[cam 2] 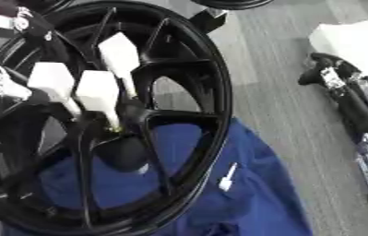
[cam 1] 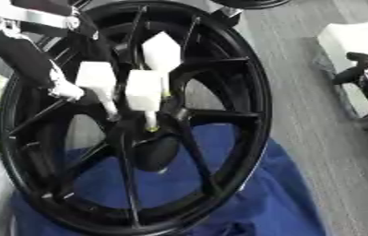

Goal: Pull the pin out of the wheel hub.

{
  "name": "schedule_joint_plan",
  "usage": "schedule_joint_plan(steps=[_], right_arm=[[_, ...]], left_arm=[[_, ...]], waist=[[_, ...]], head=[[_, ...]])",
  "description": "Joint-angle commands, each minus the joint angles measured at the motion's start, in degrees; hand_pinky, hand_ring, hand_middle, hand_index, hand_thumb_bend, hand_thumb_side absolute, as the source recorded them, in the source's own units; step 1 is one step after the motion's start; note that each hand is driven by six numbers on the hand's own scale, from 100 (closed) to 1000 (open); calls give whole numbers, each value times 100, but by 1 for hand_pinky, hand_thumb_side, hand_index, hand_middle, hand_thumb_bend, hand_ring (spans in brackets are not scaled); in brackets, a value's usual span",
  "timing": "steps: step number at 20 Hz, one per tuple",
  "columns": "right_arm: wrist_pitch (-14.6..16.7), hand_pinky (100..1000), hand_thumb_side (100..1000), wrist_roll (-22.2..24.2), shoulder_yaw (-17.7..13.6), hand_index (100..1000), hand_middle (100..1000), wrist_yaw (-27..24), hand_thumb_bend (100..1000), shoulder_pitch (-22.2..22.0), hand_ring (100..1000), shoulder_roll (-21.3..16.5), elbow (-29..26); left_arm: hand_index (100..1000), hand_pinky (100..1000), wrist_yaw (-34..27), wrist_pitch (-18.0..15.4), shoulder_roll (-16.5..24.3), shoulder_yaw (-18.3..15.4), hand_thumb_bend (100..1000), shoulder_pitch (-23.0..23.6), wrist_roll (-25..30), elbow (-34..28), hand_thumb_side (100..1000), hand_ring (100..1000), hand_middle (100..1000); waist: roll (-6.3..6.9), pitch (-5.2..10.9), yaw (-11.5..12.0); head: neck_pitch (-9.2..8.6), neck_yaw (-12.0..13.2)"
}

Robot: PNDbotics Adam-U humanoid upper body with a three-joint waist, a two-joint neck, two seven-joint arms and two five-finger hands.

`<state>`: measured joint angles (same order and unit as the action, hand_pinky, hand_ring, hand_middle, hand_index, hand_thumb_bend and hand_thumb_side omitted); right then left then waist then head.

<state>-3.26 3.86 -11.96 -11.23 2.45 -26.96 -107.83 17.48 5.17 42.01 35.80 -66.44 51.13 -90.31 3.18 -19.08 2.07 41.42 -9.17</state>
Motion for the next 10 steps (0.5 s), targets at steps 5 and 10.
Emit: schedule_joint_plan(steps=[5, 10], right_arm=[[15, 1000, 713, 39, -42, 856, 588, 19, 100, 19, 697, -73, -37], [22, 1000, 713, 48, -49, 857, 588, 14, 100, 18, 697, -66, -36]], left_arm=[[776, 752, 103, -58, 10, -84, 451, -107, -45, 57, 465, 718, 632], [735, 726, 225, -96, -30, -60, 446, -118, -96, 125, 413, 672, 577]], waist=[[-35, 87, -4], [-46, 88, -5]], head=[[-67, 12], [-67, 27]])
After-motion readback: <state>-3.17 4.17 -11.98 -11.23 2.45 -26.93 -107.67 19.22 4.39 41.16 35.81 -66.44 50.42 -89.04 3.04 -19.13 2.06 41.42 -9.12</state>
